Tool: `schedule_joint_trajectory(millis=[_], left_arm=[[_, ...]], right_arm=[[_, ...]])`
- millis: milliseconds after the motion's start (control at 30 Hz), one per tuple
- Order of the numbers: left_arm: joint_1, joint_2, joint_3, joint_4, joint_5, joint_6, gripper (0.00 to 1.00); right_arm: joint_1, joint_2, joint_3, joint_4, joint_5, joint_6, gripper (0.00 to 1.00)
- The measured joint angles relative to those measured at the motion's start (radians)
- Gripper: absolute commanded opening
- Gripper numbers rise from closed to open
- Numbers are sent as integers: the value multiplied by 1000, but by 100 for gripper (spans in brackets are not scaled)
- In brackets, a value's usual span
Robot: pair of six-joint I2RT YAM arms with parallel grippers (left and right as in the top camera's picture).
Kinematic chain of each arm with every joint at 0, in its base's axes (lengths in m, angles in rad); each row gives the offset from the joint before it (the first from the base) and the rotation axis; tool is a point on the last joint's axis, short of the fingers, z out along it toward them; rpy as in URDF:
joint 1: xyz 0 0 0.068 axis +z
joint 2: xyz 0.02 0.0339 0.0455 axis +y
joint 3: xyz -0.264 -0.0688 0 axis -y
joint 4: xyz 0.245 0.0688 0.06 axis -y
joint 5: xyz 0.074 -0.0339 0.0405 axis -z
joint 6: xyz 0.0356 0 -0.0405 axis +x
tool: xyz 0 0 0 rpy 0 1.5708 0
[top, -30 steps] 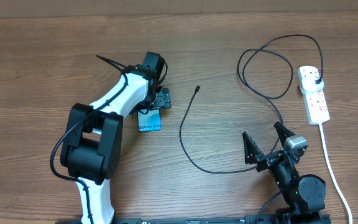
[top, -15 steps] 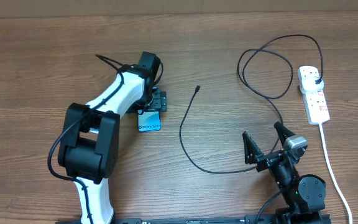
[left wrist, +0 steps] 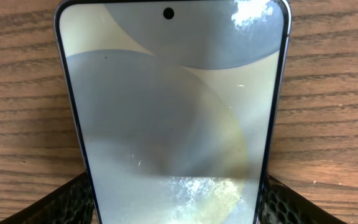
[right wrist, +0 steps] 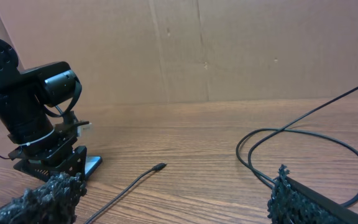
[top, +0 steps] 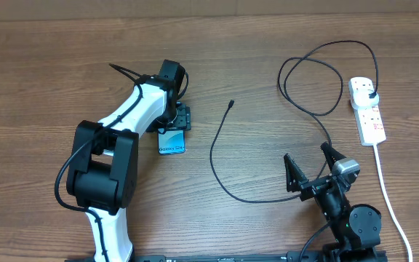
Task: Plug charger to phone and switch on socket
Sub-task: 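Close the left gripper on the phone's bottom edge and lift, then raise the phone upright with the left gripper toward the table center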
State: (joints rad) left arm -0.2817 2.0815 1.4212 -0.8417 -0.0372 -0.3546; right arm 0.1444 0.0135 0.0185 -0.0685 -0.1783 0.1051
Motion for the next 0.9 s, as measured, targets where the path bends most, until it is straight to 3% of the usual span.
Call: schedule_joint_trajectory(millis=[300,900], left_arm=[[9,31,65,-105,17,0,71],[15,103,380,-418,30,0,73]], right_arm=[[0,0,0,0,0,0,100],[0,0,0,0,0,-1,100]])
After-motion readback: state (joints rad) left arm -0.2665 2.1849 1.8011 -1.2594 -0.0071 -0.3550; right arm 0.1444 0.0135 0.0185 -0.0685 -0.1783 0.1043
